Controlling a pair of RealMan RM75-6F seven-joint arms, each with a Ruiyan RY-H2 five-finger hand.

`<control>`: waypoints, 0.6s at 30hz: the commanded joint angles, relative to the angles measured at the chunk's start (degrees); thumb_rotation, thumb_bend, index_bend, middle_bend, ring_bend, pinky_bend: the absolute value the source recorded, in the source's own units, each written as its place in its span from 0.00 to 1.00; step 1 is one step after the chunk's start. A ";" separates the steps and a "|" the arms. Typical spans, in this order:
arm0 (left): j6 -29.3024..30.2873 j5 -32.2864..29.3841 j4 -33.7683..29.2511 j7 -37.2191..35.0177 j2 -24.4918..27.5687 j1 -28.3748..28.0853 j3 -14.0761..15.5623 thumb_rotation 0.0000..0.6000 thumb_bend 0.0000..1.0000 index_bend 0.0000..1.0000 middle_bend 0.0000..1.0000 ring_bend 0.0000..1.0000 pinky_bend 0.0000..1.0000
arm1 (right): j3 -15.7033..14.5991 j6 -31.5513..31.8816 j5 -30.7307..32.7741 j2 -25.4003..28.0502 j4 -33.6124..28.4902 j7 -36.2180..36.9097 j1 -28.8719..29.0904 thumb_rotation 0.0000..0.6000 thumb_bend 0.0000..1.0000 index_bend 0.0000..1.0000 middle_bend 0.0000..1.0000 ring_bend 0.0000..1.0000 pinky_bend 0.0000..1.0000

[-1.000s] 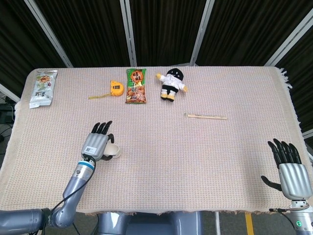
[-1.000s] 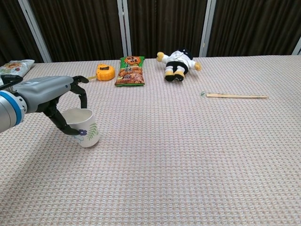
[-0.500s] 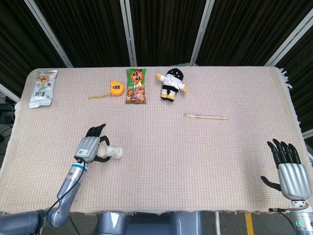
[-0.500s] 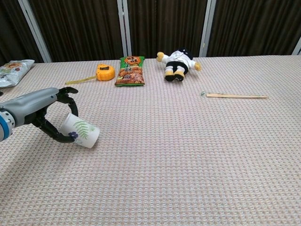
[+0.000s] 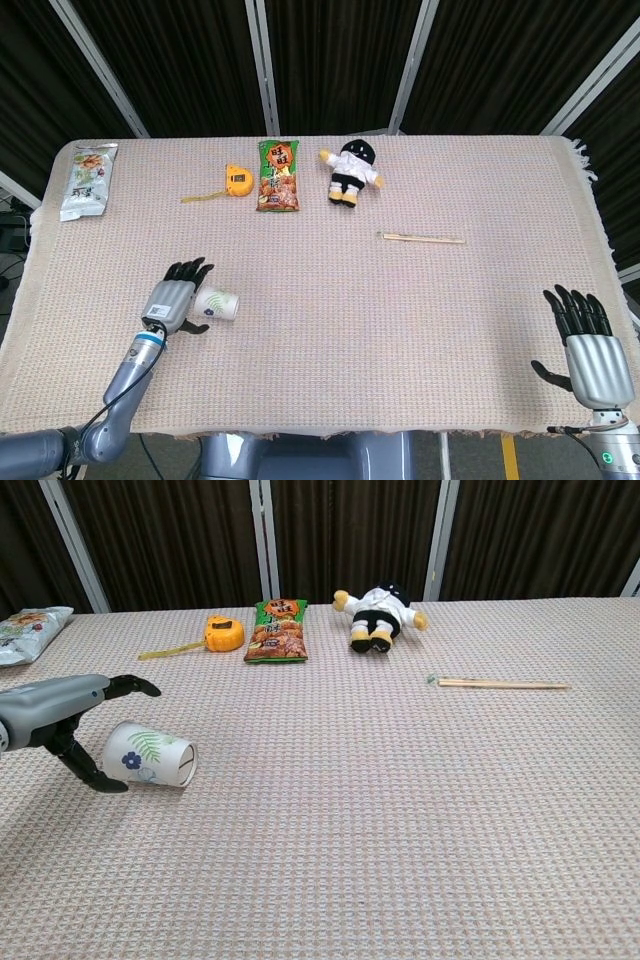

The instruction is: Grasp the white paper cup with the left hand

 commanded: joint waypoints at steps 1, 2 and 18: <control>3.08 -0.19 -0.25 7.72 -2.24 -2.29 0.22 1.00 0.07 0.18 0.00 0.00 0.00 | 0.07 -0.02 0.07 0.02 0.03 0.13 0.03 1.00 0.05 0.00 0.00 0.00 0.00; 3.91 -0.78 -0.29 9.77 -3.02 -2.73 0.14 1.00 0.07 0.20 0.00 0.00 0.00 | 0.08 -0.02 0.08 0.05 0.04 0.25 0.03 1.00 0.05 0.00 0.00 0.00 0.00; 8.73 -7.64 1.14 24.20 -9.74 -6.59 -0.48 1.00 0.07 0.35 0.00 0.00 0.00 | -0.13 -0.37 -0.13 0.40 0.00 0.95 0.11 1.00 0.05 0.00 0.00 0.00 0.00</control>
